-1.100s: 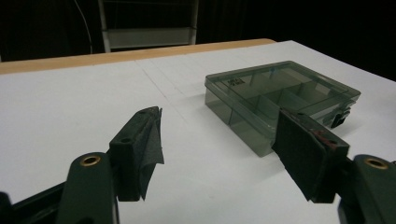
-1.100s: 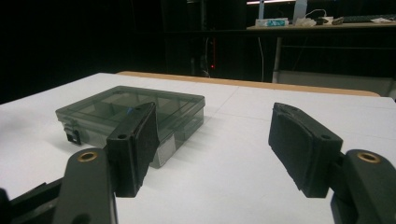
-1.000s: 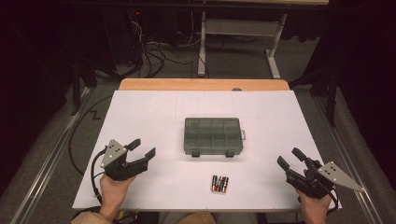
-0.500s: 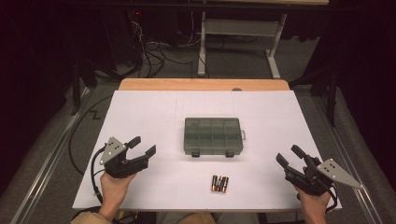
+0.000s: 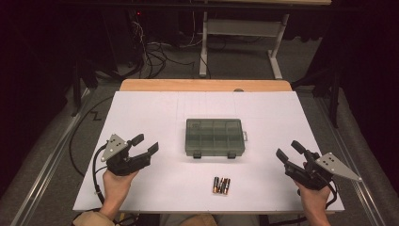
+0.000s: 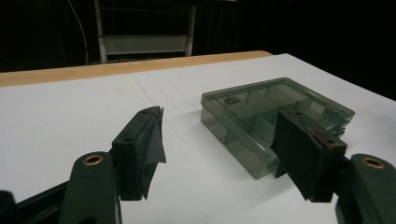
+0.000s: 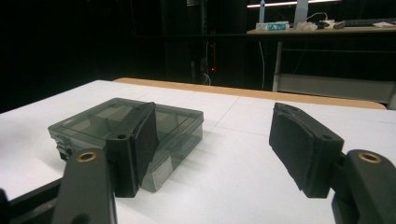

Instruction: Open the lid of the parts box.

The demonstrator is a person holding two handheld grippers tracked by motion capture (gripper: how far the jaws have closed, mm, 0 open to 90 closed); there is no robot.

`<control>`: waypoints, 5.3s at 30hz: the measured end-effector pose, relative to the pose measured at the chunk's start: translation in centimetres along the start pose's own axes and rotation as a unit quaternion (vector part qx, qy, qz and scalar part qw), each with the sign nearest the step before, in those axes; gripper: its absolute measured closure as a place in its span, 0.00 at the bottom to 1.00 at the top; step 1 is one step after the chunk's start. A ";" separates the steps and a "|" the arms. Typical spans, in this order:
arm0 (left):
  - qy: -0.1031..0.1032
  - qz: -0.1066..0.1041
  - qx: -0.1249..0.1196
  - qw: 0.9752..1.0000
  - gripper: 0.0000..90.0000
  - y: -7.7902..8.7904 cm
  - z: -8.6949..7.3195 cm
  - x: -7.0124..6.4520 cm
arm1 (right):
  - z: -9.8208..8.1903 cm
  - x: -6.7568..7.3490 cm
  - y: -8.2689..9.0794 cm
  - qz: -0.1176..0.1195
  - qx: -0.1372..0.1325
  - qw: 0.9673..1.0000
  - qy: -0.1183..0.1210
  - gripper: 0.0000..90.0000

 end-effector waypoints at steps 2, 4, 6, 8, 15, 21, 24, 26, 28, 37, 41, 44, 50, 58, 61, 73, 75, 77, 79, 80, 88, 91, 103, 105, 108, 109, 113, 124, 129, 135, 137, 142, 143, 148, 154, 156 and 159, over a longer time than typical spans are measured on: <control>-0.001 -0.002 0.002 1.000 0.37 -0.1 -0.1 -0.1 | -0.1 0.1 -0.2 0.000 0.002 1.000 0.000 0.38; -0.001 -0.003 0.001 1.000 0.37 -0.1 -0.1 -0.2 | -0.1 0.1 -0.3 0.000 0.002 1.000 0.002 0.38; -0.002 -0.004 0.001 1.000 0.37 -0.1 0.0 -0.2 | 0.0 0.2 -0.5 0.002 0.002 1.000 0.003 0.38; -0.002 -0.005 0.003 1.000 0.37 -0.3 -0.1 -0.2 | 0.1 0.3 -0.7 0.003 0.001 1.000 0.001 0.38; -0.005 -0.009 0.002 1.000 0.38 -0.6 -0.1 -0.6 | 0.3 0.6 -1.1 0.006 0.000 1.000 0.005 0.38; -0.001 -0.008 0.006 1.000 0.38 -1.3 -0.3 -0.5 | 0.3 0.6 -1.6 0.007 0.000 1.000 0.006 0.38; 0.001 -0.007 0.009 1.000 0.38 -1.6 -0.5 -0.4 | 0.3 0.8 -2.0 0.011 0.003 1.000 0.007 0.38; 0.001 -0.007 0.010 1.000 0.38 -1.8 -0.6 -0.5 | 0.3 0.9 -2.3 0.012 0.004 1.000 0.007 0.38; 0.001 -0.007 0.011 1.000 0.38 -2.0 -0.6 -0.5 | 0.2 0.9 -2.6 0.013 0.007 1.000 0.005 0.38; 0.011 -0.008 0.008 1.000 0.37 -2.8 -0.8 -0.7 | 0.3 1.6 -3.7 0.019 0.011 1.000 0.010 0.38; 0.007 -0.005 0.008 1.000 0.37 -3.2 -0.9 -0.5 | 0.2 1.8 -4.5 0.022 0.018 1.000 0.013 0.38; 0.002 -0.003 0.009 1.000 0.37 -3.5 -1.0 -0.5 | 0.2 2.0 -4.8 0.024 0.018 0.999 0.013 0.38; -0.006 -0.003 0.010 1.000 0.37 -4.2 -1.2 -0.7 | 0.2 2.2 -5.5 0.027 0.023 0.999 0.015 0.38; 0.003 -0.005 0.010 1.000 0.37 -5.1 -1.3 -0.9 | 0.3 2.9 -6.8 0.035 0.028 0.999 0.015 0.39; 0.005 -0.009 0.008 1.000 0.38 -5.5 -1.3 -1.2 | 0.2 3.1 -7.1 0.036 0.030 0.999 0.016 0.39; 0.001 -0.021 0.017 1.000 0.38 -7.2 -2.0 -2.5 | -0.3 3.8 -9.0 0.042 0.049 0.998 0.016 0.39; -0.004 -0.021 0.015 1.000 0.38 -7.6 -2.0 -2.7 | -0.3 4.0 -9.3 0.046 0.055 0.997 0.013 0.39; -0.007 -0.010 0.023 1.000 0.38 -8.1 -2.3 -2.5 | -0.5 4.0 -9.7 0.046 0.068 0.997 0.011 0.39; -0.007 -0.010 0.025 1.000 0.37 -8.2 -2.4 -2.5 | -0.7 3.8 -10.0 0.043 0.078 0.996 0.006 0.40; -0.008 -0.011 0.029 0.999 0.37 -8.4 -2.6 -2.5 | -0.8 3.7 -10.1 0.042 0.084 0.996 0.003 0.40; -0.001 0.009 0.076 0.997 0.38 -8.6 -3.5 -1.9 | -1.2 3.8 -10.2 0.043 0.126 0.991 0.002 0.44; -0.005 0.008 0.101 0.995 0.41 -8.5 -3.9 -2.0 | -1.4 3.8 -10.2 0.044 0.151 0.988 0.002 0.48; -0.031 -0.003 0.174 0.984 0.45 -8.4 -5.6 -2.1 | -2.5 4.0 -10.0 0.051 0.240 0.969 0.028 0.58; -0.042 0.002 0.188 0.981 0.46 -8.4 -6.1 -1.9 | -2.8 4.1 -10.0 0.057 0.252 0.966 0.029 0.59; -0.057 -0.001 0.215 0.975 0.47 -8.2 -6.8 -2.0 | -3.0 4.0 -9.9 0.061 0.270 0.960 0.032 0.63; -0.055 -0.004 0.220 0.974 0.48 -8.2 -7.0 -2.2 | -3.1 4.0 -9.9 0.060 0.276 0.959 0.035 0.64; -0.053 -0.013 0.229 0.972 0.49 -7.9 -7.0 -2.5 | -3.2 3.9 -9.8 0.057 0.289 0.955 0.044 0.68; -0.067 -0.007 0.260 0.963 0.58 -7.6 -7.7 -2.1 | -3.6 3.7 -9.7 0.050 0.327 0.942 0.060 0.82; -0.065 -0.005 0.283 0.957 0.62 -7.6 -8.3 -2.0 | -4.1 3.5 -9.5 0.049 0.348 0.934 0.068 0.91; -0.078 -0.004 0.305 0.949 0.71 -7.2 -9.2 -2.2 | -4.8 3.4 -9.3 0.042 0.371 0.923 0.091 1.00; -0.079 -0.002 0.312 0.947 0.72 -7.1 -9.4 -2.1 | -4.9 3.3 -9.3 0.043 0.376 0.921 0.094 1.00; -0.081 -0.004 0.322 0.943 0.80 -6.8 -9.7 -2.2 | -5.4 3.4 -9.2 0.043 0.390 0.915 0.100 1.00; -0.081 -0.004 0.322 0.943 0.81 -6.8 -9.7 -2.2 | -5.4 3.4 -9.2 0.043 0.390 0.915 0.100 1.00; -0.087 -0.008 0.341 0.936 0.86 -6.6 -10.7 -2.5 | -5.6 3.4 -9.1 0.042 0.400 0.910 0.104 1.00; -0.095 -0.011 0.348 0.933 0.91 -6.5 -11.4 -2.9 | -5.9 3.4 -9.1 0.042 0.407 0.906 0.106 1.00; -0.099 -0.012 0.352 0.931 0.92 -6.4 -11.6 -2.9 | -6.0 3.4 -9.0 0.043 0.411 0.904 0.107 1.00; -0.103 -0.011 0.357 0.928 0.93 -6.3 -12.0 -3.0 | -6.2 3.4 -9.0 0.044 0.414 0.903 0.109 1.00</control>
Point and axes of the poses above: each handheld gripper's, and its own axes: y roughly backward along the jaws, z roughly out of its top, x roughly to its left, the point moved 10 cm from there along -y, roughly forward along the jaws, and after that the axes turned 8 degrees about -y, right-handed, at the moved point
